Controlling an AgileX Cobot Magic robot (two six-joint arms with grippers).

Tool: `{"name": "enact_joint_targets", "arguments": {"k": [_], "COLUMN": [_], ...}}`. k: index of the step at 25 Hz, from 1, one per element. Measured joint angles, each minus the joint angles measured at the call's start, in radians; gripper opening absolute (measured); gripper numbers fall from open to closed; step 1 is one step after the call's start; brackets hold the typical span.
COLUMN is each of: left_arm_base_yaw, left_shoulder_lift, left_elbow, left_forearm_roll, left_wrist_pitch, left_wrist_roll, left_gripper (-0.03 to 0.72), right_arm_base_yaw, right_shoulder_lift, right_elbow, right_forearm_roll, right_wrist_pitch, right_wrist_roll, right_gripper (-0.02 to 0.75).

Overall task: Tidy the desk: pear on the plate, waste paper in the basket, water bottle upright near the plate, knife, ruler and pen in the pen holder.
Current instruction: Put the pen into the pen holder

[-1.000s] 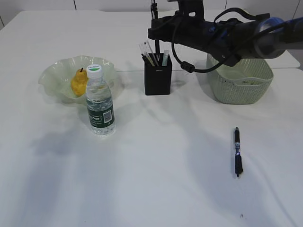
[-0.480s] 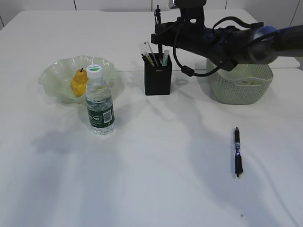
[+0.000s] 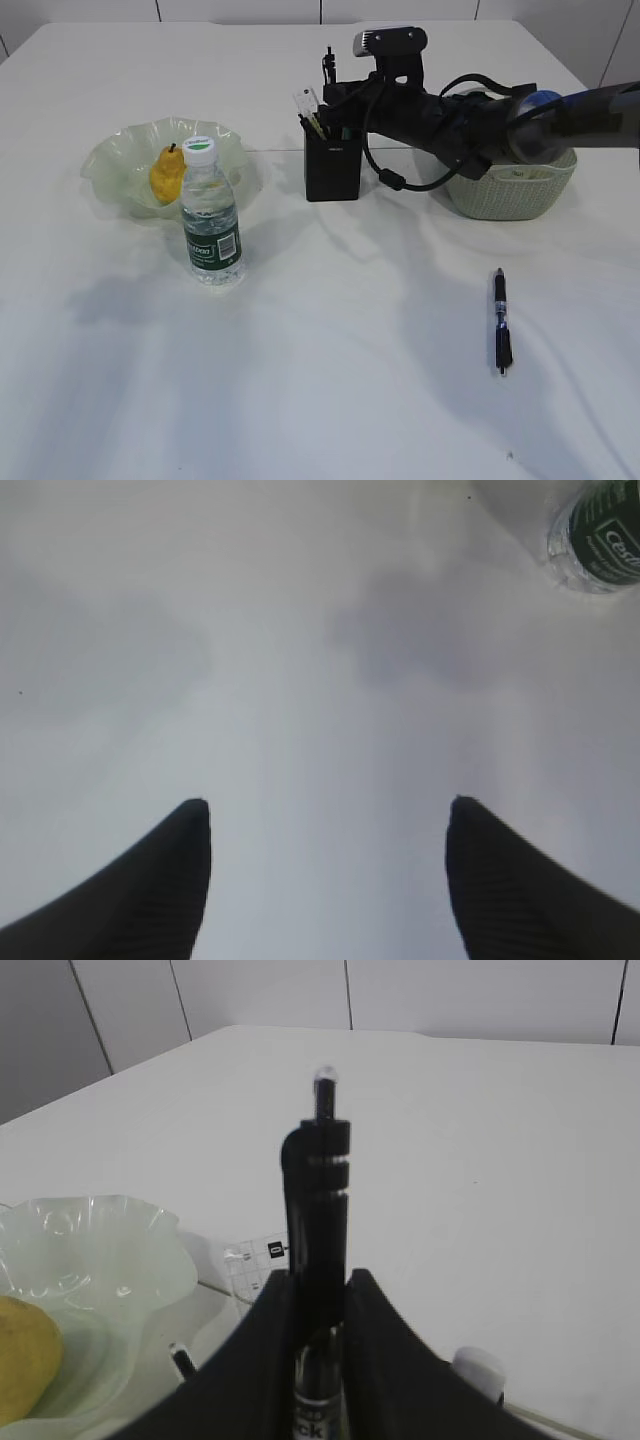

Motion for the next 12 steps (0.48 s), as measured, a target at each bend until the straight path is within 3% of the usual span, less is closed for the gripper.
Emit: {"name": "enact_joint_targets", "arguments": {"k": [3, 7, 12], "left_arm_base_yaw": [0.0, 0.0, 0.0], "left_shoulder_lift": [0.0, 0.0, 0.0], "left_elbow": [0.0, 0.0, 0.0], "left_forearm_roll": [0.0, 0.0, 0.0], "left_wrist_pitch": [0.0, 0.0, 0.0], "left_wrist_roll": [0.0, 0.0, 0.0], "left_gripper": [0.52, 0.521, 0.521], "right_arm_base_yaw": [0.0, 0.0, 0.0], "right_shoulder_lift": [0.0, 0.0, -0.006], "right_elbow": [0.0, 0.0, 0.0], "right_forearm_roll": [0.0, 0.0, -0.016], "right_wrist_pitch": [-0.003, -0.023, -0.076], "right_wrist_roll": [-0.033, -0.07, -0.051], "right_gripper": [0.131, 0.249, 0.284]}}
